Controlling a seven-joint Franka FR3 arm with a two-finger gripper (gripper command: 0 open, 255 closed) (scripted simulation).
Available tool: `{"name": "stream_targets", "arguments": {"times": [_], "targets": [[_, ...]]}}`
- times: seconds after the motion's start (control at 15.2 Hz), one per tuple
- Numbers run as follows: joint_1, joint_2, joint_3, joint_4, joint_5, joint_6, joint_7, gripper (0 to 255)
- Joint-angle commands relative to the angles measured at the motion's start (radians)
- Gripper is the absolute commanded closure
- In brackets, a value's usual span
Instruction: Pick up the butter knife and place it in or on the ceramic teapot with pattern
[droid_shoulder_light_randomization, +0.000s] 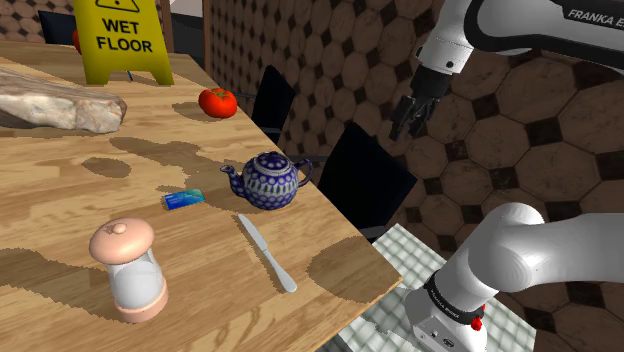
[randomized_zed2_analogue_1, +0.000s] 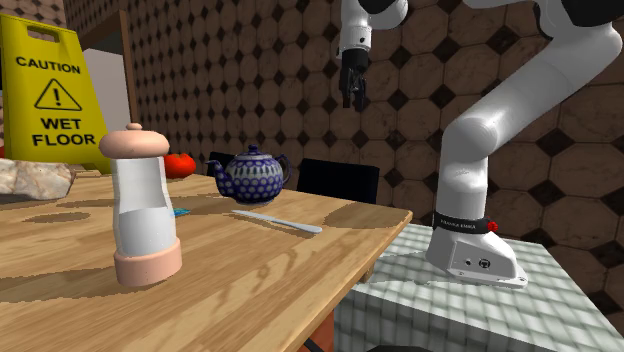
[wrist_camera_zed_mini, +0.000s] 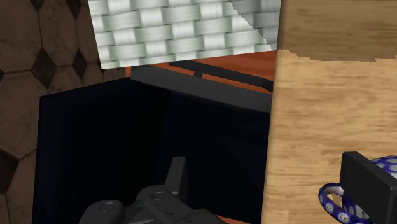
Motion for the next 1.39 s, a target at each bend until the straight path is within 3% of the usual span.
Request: {"name": "stream_targets", "arguments": {"times": [0.0,0.66,1.32], "targets": [[0.000,0.000,0.000,0.000,0.000,0.000,0.000,0],[0.080,0.100,0.214,-0.088,0.129,0.196,0.211,0],[0.124,0.346,0.436,-0.048,0.188,0.413,0.429,0]]}}
